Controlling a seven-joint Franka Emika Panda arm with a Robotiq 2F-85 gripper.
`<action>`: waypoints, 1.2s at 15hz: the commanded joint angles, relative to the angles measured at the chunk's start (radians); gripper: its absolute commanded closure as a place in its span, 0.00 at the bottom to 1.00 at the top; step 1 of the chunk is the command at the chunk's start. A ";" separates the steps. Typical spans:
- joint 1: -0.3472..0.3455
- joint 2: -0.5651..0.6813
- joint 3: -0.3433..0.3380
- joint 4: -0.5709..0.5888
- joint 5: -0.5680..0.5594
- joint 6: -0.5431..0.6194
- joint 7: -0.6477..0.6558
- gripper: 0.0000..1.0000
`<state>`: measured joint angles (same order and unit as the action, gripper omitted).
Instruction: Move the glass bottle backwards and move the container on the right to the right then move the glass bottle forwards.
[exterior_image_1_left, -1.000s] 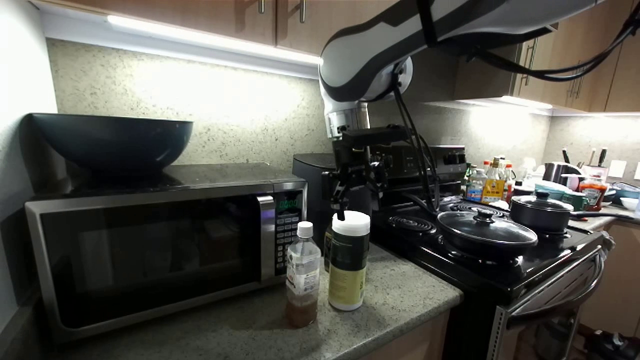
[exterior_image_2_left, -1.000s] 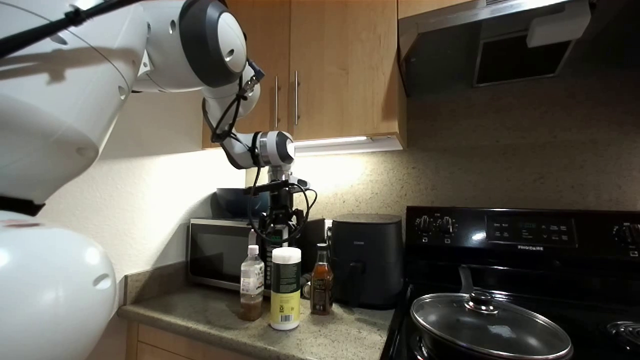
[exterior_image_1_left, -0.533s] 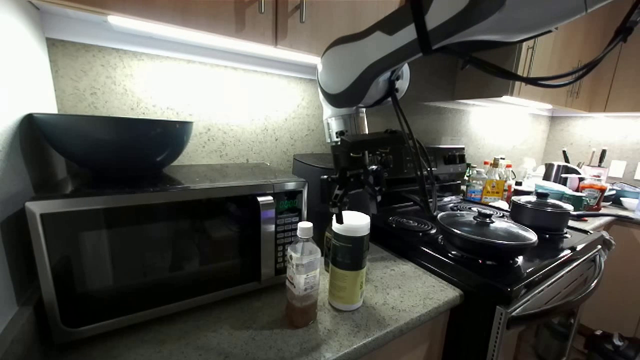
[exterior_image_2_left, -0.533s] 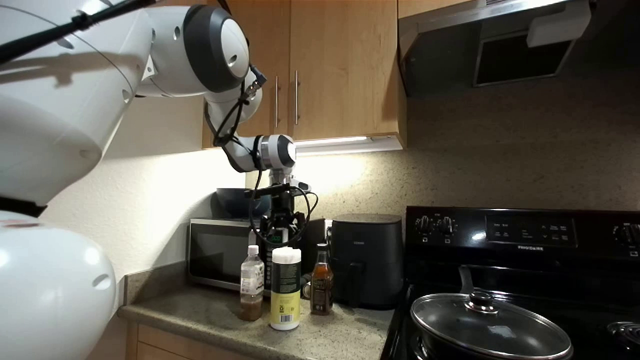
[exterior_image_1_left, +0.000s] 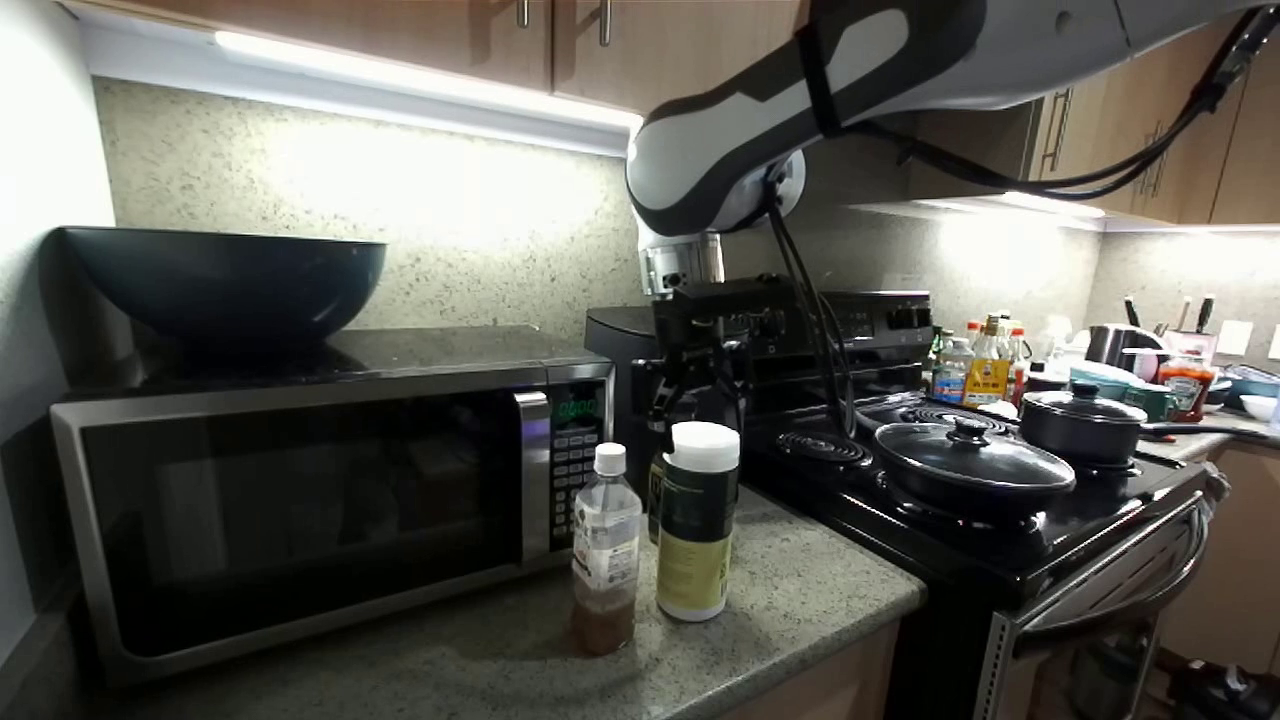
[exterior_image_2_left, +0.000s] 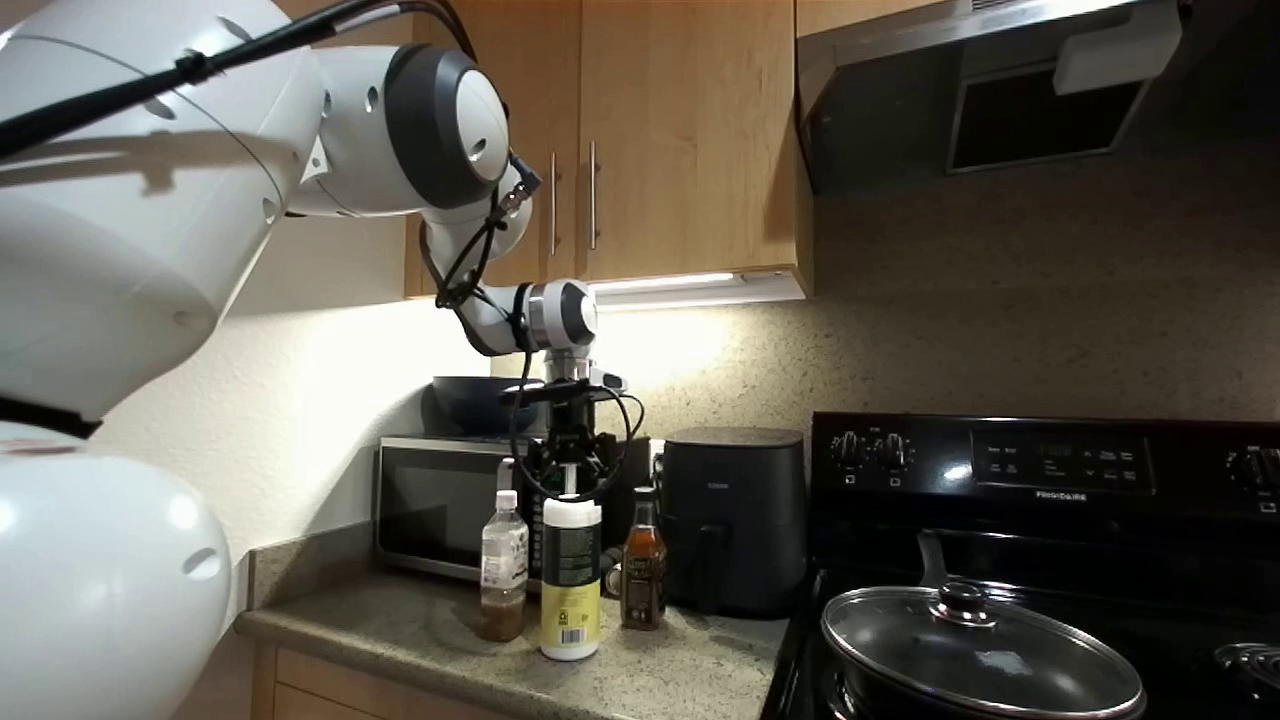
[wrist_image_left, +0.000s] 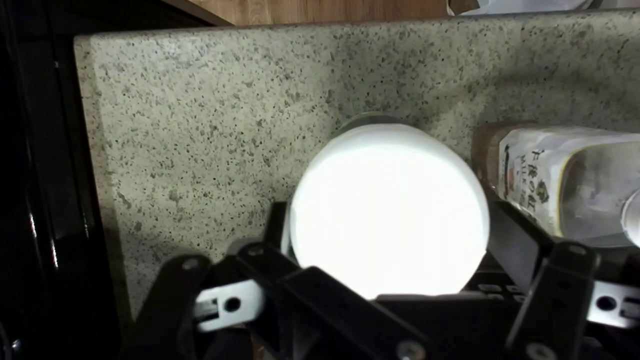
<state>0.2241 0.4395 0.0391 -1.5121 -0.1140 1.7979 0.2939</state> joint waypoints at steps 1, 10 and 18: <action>-0.018 0.009 0.010 0.018 0.001 0.001 -0.045 0.00; -0.039 0.033 0.017 0.040 0.029 -0.026 -0.110 0.34; -0.033 -0.066 -0.042 -0.065 -0.002 0.004 0.099 0.34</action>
<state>0.2040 0.4448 0.0073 -1.4960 -0.1077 1.7660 0.3131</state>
